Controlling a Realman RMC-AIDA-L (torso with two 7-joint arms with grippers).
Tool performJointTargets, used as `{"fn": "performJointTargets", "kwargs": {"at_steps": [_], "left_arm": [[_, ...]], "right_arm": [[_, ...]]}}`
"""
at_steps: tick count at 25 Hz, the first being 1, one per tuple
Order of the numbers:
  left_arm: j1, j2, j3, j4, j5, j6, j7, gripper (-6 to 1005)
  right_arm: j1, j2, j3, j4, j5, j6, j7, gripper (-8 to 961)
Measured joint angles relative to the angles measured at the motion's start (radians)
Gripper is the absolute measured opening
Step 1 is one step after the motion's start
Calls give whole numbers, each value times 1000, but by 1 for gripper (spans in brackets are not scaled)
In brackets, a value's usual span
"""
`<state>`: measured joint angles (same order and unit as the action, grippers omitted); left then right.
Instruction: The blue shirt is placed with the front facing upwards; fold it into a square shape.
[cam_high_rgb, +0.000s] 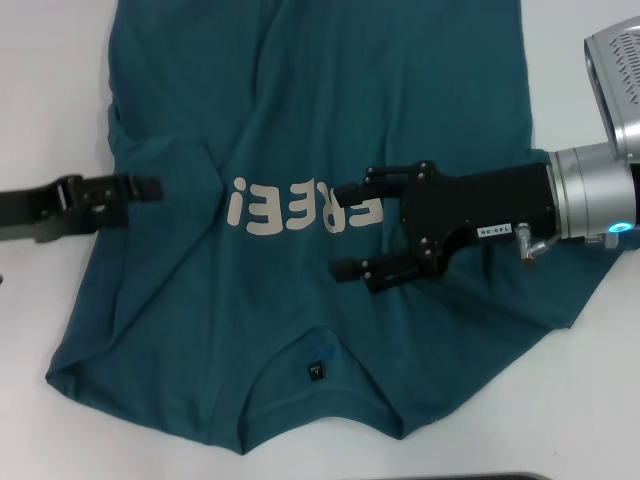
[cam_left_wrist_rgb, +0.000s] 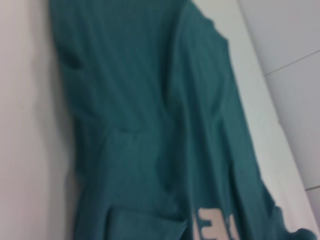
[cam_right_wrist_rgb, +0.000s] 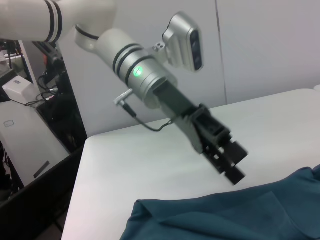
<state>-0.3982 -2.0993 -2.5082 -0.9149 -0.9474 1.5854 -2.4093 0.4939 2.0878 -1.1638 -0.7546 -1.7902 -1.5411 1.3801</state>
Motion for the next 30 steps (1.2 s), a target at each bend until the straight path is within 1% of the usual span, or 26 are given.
{"fn": "performJointTargets", "kwargs": {"at_steps": [2,4,8,12,17,21,30], "left_arm": [[14,-2,-1,-5,19,6,-6,798],[29,-2,-1,-9,30,21,-11,959],[52,7,-8,-12,39,85,-27,959],[63,8,-11,-32,45,127,-51,959],[68,8,-22,-33,93,119,-73,959],[68,1,-32,-28,143,81,-86,959],[63,-11,-30,-24,152,74,-109,958]], "right_arm": [[0,-1,0,-3,0,0,14,925],[0,-1,0,-3,0,3,20,925],[1,-3,0,-1,0,8,22,925],[-1,-3,0,0,0,11,22,925],[-6,-3,1,-3,0,12,22,924],[-8,-3,1,-4,0,12,21,924],[-4,-3,11,-6,0,12,17,924]]}}
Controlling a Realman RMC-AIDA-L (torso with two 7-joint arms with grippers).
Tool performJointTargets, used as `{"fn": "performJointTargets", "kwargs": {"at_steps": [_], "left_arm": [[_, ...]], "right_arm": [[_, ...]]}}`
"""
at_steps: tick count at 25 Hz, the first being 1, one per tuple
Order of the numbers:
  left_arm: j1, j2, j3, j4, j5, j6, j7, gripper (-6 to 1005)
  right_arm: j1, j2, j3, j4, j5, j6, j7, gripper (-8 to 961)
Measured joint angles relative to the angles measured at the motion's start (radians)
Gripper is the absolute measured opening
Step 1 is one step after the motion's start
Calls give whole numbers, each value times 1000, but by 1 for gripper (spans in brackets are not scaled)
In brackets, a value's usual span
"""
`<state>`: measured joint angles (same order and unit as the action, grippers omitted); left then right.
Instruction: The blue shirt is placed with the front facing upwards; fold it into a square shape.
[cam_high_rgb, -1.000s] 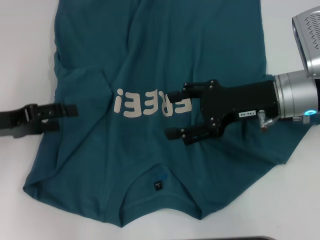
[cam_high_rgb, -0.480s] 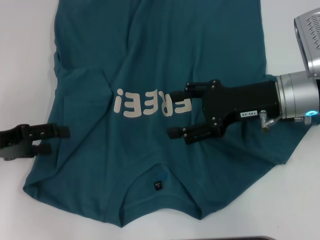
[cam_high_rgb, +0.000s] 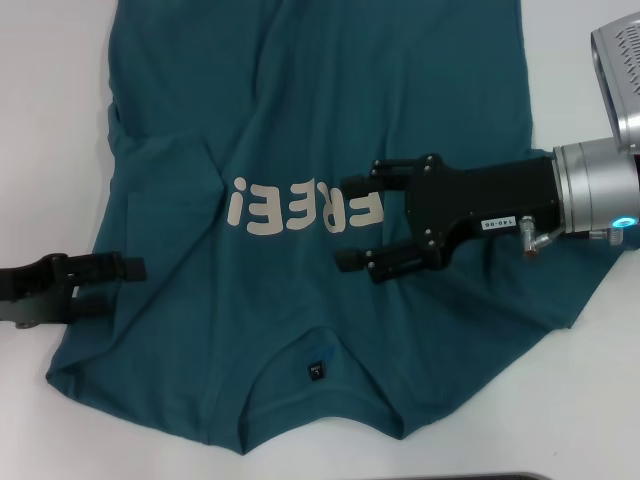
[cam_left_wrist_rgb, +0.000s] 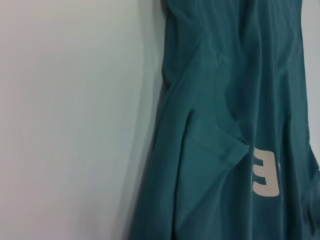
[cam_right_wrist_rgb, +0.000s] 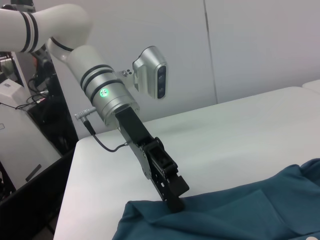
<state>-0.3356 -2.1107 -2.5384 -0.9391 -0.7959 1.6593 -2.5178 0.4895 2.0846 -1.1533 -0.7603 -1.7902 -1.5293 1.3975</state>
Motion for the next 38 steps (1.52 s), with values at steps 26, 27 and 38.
{"fn": "performJointTargets", "kwargs": {"at_steps": [26,27,38], "left_arm": [[-65,-23,-3,55,-31,8,42,954],[-63,-25,-3,53,-42,23,63,954],[4,-13,-62,57,-123,214,300,954]], "right_arm": [[-2,0,4,4,0,2,-8,925],[-2,0,4,5,0,2,-8,925],[-2,0,16,8,0,12,-7,925]]}}
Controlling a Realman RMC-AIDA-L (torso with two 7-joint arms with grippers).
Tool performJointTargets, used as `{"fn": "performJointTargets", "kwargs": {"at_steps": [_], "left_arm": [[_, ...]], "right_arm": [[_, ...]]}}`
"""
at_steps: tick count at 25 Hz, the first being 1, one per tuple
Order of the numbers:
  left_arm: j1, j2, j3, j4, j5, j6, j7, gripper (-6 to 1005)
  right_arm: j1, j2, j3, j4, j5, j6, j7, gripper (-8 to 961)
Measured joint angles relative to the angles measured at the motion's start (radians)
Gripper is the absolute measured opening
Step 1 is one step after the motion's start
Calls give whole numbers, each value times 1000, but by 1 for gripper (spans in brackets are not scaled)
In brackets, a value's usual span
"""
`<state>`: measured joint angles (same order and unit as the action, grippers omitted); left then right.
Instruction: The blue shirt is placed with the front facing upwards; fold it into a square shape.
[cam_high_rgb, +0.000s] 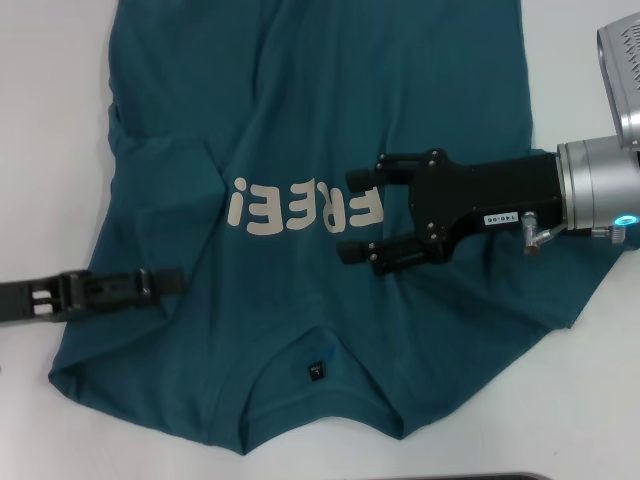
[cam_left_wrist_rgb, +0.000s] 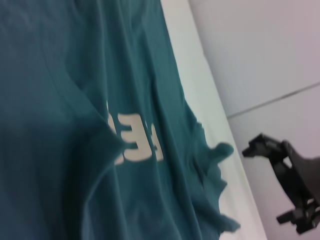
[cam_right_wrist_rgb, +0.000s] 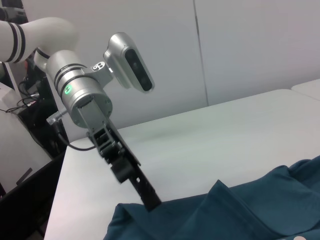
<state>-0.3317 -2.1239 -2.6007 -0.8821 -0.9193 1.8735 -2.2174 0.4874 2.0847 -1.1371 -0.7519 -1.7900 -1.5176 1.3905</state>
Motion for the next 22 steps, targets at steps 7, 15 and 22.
{"fn": "performJointTargets", "kwargs": {"at_steps": [7,15,22], "left_arm": [[-15,7,-11,4,24,-161,-130,954],[-32,1,11,-6,71,-196,-253,953],[-50,-7,14,33,72,-279,-290,952]], "right_arm": [[-1,0,1,0,0,11,-1,925],[1,0,1,0,0,7,6,925],[1,0,1,0,0,7,7,924]]}}
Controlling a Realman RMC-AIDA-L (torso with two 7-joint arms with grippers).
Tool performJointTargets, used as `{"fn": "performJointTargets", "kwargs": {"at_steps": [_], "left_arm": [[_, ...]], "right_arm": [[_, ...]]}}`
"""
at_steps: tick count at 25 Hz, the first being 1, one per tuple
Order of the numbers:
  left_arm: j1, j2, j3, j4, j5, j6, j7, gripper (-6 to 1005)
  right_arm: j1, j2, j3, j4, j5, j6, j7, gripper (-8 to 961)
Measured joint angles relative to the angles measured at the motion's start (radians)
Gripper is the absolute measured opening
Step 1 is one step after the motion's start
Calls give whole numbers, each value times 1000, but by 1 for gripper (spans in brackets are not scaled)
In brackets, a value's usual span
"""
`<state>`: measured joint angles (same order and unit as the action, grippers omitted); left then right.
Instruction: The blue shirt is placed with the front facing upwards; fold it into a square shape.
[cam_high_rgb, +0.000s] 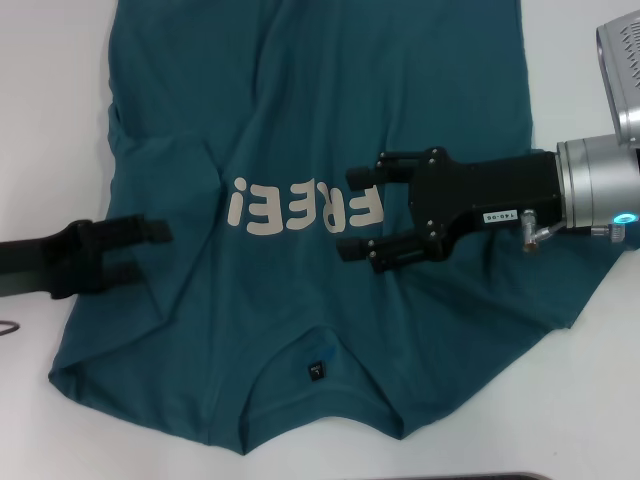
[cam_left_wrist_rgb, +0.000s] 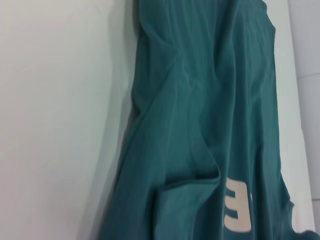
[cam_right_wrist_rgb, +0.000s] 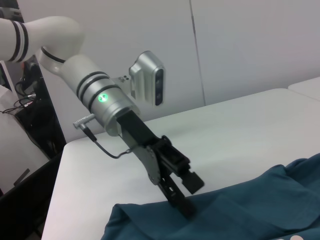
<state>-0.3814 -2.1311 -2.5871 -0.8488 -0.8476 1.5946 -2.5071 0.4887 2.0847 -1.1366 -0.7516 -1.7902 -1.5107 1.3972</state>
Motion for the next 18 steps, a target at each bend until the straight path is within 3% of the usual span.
{"fn": "performJointTargets", "kwargs": {"at_steps": [18], "left_arm": [[-25,4,-10,37,-8,-109,-26,951]], "right_arm": [[-3,0,0,0,0,-2,0,924]]}}
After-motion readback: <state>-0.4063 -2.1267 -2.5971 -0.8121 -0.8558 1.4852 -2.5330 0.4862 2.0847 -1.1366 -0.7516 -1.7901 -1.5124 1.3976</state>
